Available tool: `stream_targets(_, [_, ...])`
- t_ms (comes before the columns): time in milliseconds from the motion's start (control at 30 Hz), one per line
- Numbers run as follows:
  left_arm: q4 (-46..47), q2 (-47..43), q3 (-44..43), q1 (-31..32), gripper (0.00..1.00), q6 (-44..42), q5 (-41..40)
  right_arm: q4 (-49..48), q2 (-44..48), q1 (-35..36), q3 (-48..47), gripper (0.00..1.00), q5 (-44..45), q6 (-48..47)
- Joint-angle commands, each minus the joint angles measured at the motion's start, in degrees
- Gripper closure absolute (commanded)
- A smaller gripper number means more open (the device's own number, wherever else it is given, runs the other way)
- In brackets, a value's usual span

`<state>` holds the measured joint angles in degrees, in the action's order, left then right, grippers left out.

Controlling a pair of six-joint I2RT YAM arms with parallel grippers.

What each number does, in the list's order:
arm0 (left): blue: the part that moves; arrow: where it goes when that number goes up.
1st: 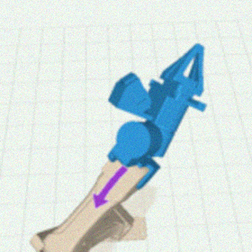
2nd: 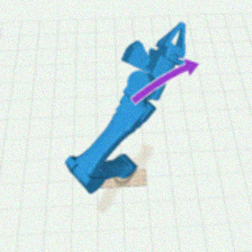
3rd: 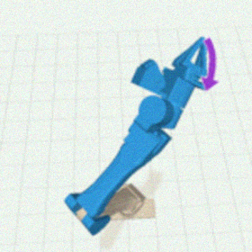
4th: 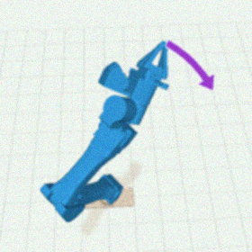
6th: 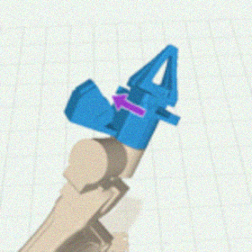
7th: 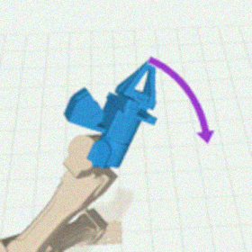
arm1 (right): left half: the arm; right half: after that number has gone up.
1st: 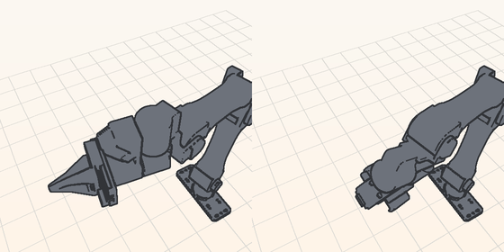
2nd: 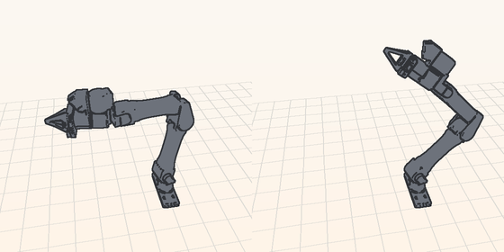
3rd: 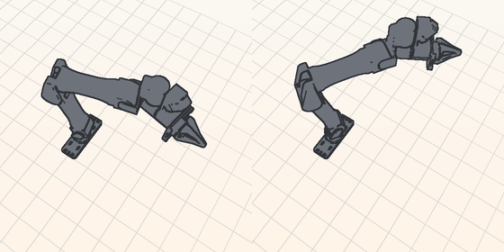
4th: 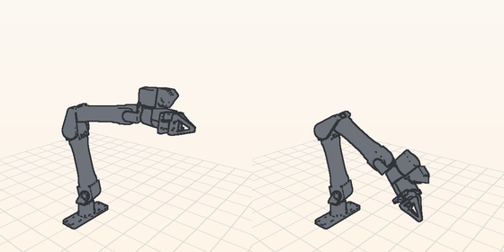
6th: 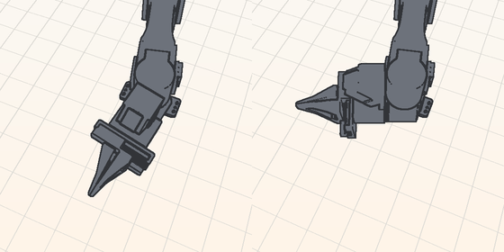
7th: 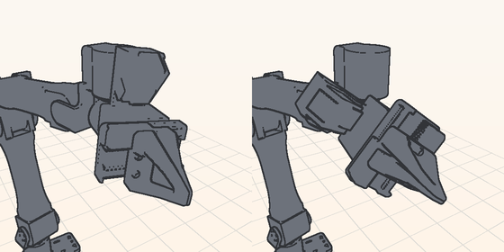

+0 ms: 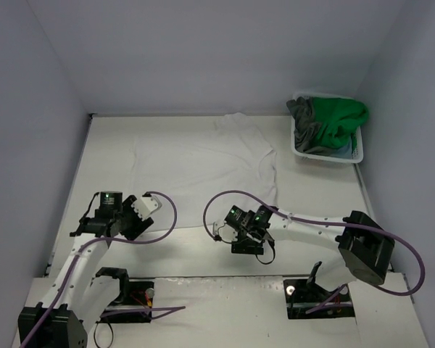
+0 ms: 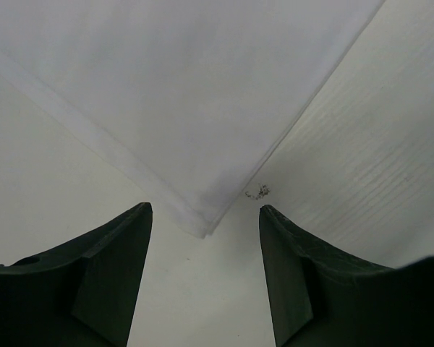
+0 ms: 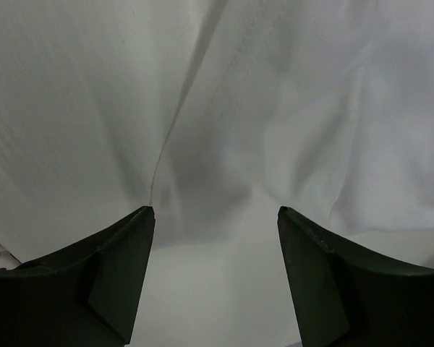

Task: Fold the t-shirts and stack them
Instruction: Grap the side of the flattened tshirt closest away from the robot with both arms

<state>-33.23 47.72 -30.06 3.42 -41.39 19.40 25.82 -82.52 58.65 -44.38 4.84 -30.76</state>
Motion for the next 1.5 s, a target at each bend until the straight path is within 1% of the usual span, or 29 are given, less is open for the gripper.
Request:
stream_targets(0, [5.01,1.4,0.0,0.27,0.44,0.34,-0.24,0.72,-1.32,0.59,-1.15,0.34,-1.67,-1.4])
stream_targets(300, [8.71,5.8,0.45,0.27,0.44,0.78,-0.24,0.37,-6.33,1.03,-1.23,0.36,-4.05,-2.11])
stream_targets(333, [9.06,6.15,0.45,0.27,0.44,0.87,-0.15,0.37,-6.68,1.11,-1.23,0.37,-4.22,-2.28])
stream_targets(400, [9.85,7.29,0.27,0.27,0.44,0.96,0.11,0.28,-7.82,1.11,-1.23,0.43,-4.31,-2.46])
stream_targets(433, [10.12,7.73,0.01,0.27,0.44,0.96,0.11,0.28,-8.44,1.11,-1.32,0.47,-4.31,-2.46])
stream_targets(467, [10.47,8.52,-0.17,0.27,0.44,1.04,0.11,0.28,-8.79,1.11,-1.41,0.58,-4.31,-2.46])
stream_targets(533, [10.64,9.14,-0.52,0.27,0.44,1.22,0.38,0.28,-9.94,1.11,-1.5,0.64,-4.31,-2.46])
stream_targets(567, [10.82,9.49,-0.7,0.27,0.45,1.13,0.38,0.28,-10.2,1.11,-1.5,0.71,-4.23,-2.55])
stream_targets(633, [10.91,9.75,-0.78,0.27,0.44,1.22,0.55,0.28,-10.64,1.03,-1.41,0.81,-4.31,-2.72])
stream_targets(667, [10.91,9.84,-0.87,0.27,0.44,1.22,0.55,0.19,-10.73,1.11,-1.41,0.95,-4.23,-2.64])
stream_targets(733, [11.0,9.93,-0.96,0.27,0.44,1.05,0.55,0.1,-10.21,1.11,-1.5,1.0,-4.23,-2.63])
stream_targets(933, [10.47,10.2,-0.96,0.27,0.44,0.08,-0.06,0.02,-7.75,0.85,-2.29,1.0,-3.52,-2.63])
stream_targets(1133, [13.1,10.37,0.01,0.18,0.43,-1.06,-0.94,0.1,-4.32,0.15,-3.61,1.0,-2.21,-2.46])
stream_targets(1200, [13.37,11.77,-0.61,0.18,0.42,-1.15,-1.03,0.1,-3.53,-0.29,-3.78,1.0,-2.03,-2.46])
stream_targets(1367, [9.25,14.5,-3.94,0.18,0.41,-0.54,-0.59,0.19,-2.82,-1.52,-3.7,1.0,-2.47,-2.63])
stream_targets(1400, [8.37,14.5,-4.3,0.18,0.32,-0.62,-0.5,0.1,-2.65,-1.79,-3.7,1.0,-2.47,-2.9])
stream_targets(1467, [5.3,14.5,-5.52,0.18,0.31,-1.32,0.37,0.1,-2.47,-2.49,-3.87,1.0,-2.38,-3.16])
